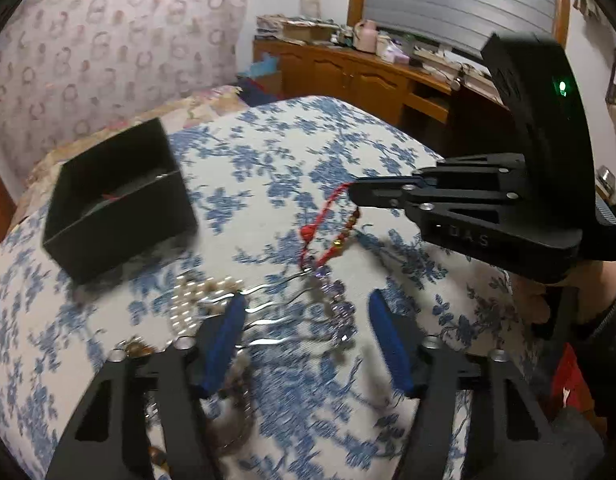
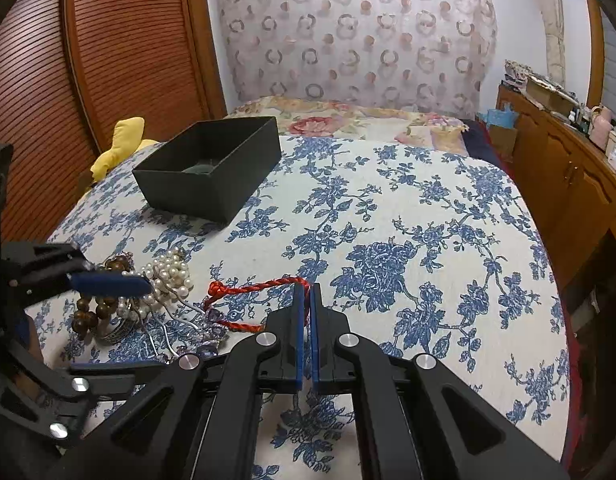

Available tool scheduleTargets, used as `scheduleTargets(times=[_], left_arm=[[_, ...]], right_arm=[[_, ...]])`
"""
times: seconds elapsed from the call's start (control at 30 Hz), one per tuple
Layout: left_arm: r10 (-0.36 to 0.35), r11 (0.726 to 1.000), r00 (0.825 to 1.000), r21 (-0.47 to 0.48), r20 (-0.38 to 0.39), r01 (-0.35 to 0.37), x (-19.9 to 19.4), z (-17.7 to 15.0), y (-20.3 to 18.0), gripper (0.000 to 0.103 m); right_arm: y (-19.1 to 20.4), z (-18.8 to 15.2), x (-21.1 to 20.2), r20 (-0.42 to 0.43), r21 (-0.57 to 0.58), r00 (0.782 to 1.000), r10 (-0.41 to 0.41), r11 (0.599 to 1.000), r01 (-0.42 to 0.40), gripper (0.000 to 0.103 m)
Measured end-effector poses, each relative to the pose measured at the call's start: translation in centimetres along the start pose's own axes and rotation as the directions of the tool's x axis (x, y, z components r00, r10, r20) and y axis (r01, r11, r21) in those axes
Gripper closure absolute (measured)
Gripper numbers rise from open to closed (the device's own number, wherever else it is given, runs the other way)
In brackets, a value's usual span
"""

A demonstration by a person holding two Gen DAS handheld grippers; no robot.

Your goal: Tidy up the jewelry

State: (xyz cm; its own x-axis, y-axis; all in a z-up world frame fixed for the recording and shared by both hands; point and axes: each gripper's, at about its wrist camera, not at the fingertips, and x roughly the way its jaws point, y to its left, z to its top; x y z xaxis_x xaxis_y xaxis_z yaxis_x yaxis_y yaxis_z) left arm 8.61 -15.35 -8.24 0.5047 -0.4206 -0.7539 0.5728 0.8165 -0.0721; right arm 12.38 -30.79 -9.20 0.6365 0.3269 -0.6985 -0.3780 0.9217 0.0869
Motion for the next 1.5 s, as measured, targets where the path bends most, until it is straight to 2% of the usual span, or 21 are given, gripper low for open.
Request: scheduleTargets(times=[0.1, 0.27, 0.47, 0.63, 0.77, 0.9, 0.97, 1.03, 1.1, 1.17, 1.3, 1.4, 1.5], left_arm=[[-0.023, 1.0, 1.0, 0.013, -0.012, 0.023, 0.8, 0.3, -0.5, 0.054], [0.024, 0.997, 0.999, 0.074, -0.024, -0.023, 1.3, 0.3, -1.4, 0.054], [0.101, 0.984, 0.994, 0.153, -0.027, -0.096, 1.4, -0.3, -1.8, 0.054], [0.09, 0.988, 0.995, 0.134, -0.052, -0.082, 0.5, -1.0, 0.3, 0.054], [0.11, 0.988, 0.992, 0.114, -0.056, -0.103, -0.1, -1.2, 1.6, 0.054], [0.07, 0.993, 0.997, 0.096, -0.031, -0.067, -0.9, -0.6, 1.3, 0.054], [0.046, 0.994, 0.999, 0.099, -0.024, -0.043, -0.8, -0.3, 0.6, 0.058], [0.033, 0.994, 0.999, 0.106, -0.036, -0.029, -0.1, -0.1, -0.1, 0.067], [0.037, 0.992, 0.998, 0.127, -0.058, -0.029, 0.9, 0.0, -0.8, 0.067], [0.07, 0.989, 0.994, 0.136, -0.084, -0.058, 2.0, -0.2, -1.0, 0.067], [0.097, 0.984, 0.992, 0.157, -0.084, -0.083, 2.1, -0.3, -1.4, 0.067], [0.093, 0.985, 0.992, 0.155, -0.089, -0.078, 2.2, -0.3, -1.2, 0.082], [0.063, 0.99, 0.995, 0.132, -0.078, -0.052, 1.7, -0.6, -0.7, 0.083]], right_arm=[[-0.2, 0.2, 0.3, -0.005, 0.009, 1.0, 0.012, 1.0, -0.012, 0.1], [-0.6, 0.5, 1.0, -0.01, 0.02, 0.999, 0.031, 0.999, -0.031, 0.1], [-1.5, 0.8, 1.1, 0.005, 0.053, 1.0, 0.013, 0.999, -0.014, 0.1], [-1.5, 0.3, 0.7, 0.008, 0.04, 1.0, -0.003, 0.999, 0.003, 0.1], [-1.3, -0.3, 0.4, 0.01, 0.037, 1.0, -0.003, 0.999, 0.003, 0.1], [-1.2, -0.5, 0.3, 0.014, 0.043, 1.0, 0.001, 0.999, -0.001, 0.1], [-1.2, -0.6, 0.2, 0.015, 0.042, 1.0, 0.002, 0.999, -0.003, 0.1], [-1.4, -0.7, 0.0, 0.015, 0.042, 1.0, -0.001, 0.999, 0.0, 0.1], [-1.6, -0.7, -0.1, 0.015, 0.045, 1.0, -0.004, 0.999, 0.003, 0.1], [-1.9, -0.8, -0.2, 0.013, 0.05, 1.0, -0.006, 0.999, 0.006, 0.1], [-2.0, -0.7, -0.5, 0.016, 0.044, 1.0, -0.007, 0.999, 0.006, 0.1], [-1.8, -0.6, -0.5, 0.017, 0.04, 1.0, -0.005, 0.999, 0.004, 0.1], [-1.5, -0.4, -0.4, 0.017, 0.036, 1.0, -0.001, 0.999, 0.001, 0.1]])
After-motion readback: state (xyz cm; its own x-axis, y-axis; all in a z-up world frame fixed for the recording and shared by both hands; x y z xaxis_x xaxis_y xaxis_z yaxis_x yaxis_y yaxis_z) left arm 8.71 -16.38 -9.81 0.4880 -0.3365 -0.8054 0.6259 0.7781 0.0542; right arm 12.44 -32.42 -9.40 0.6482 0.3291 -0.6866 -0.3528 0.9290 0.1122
